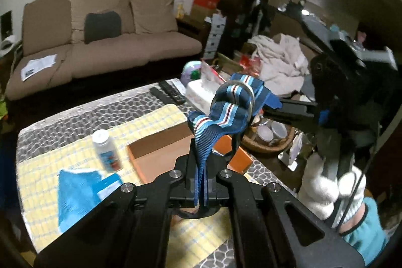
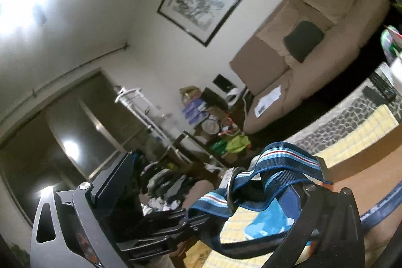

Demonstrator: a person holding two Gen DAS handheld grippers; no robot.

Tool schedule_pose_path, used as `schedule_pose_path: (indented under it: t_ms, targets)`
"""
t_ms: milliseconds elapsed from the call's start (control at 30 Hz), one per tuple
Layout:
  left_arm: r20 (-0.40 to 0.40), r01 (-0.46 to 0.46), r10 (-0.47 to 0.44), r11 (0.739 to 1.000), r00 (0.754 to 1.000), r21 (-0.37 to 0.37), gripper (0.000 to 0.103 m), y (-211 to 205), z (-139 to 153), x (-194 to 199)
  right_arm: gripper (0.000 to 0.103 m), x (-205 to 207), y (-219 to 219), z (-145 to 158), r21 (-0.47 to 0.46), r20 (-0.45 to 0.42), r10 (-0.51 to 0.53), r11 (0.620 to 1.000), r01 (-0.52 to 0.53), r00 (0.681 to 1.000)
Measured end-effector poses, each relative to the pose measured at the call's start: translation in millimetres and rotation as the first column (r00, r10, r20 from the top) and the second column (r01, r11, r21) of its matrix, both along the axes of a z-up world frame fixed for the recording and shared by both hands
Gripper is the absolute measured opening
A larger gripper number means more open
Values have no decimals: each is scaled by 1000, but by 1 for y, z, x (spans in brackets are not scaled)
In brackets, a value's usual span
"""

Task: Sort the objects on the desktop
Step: 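Lift the striped strap with the left gripper and carry it toward the box, then lower the striped strap into the orange box and open the left gripper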

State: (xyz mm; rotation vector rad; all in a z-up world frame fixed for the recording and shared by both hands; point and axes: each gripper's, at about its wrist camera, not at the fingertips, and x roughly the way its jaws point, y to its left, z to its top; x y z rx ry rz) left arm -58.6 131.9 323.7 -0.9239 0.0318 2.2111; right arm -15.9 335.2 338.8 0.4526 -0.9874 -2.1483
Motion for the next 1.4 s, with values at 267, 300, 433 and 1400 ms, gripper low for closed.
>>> schedule_pose_path:
  t_ms: [267,300,433,1400]
  targets:
    - [34,37,-34,996,999,-83,3,63,-51,-38,103,-45,72,-44,-15,75,-63,998,64,995]
    - [39,43,-40,995,998,-95,3,68,-58,-41,103,-52,75,-49,-12,79,-67,998,69,995]
    - [70,54,-44,987,997,-152,3,89,-94,-58,103,-74,92,-76,3,111,-74,997,74,991]
    - [187,97,17,807,982,-582,3,137,-273,-82,103,-138,105,-262,294,567,-170,956,-5,806]
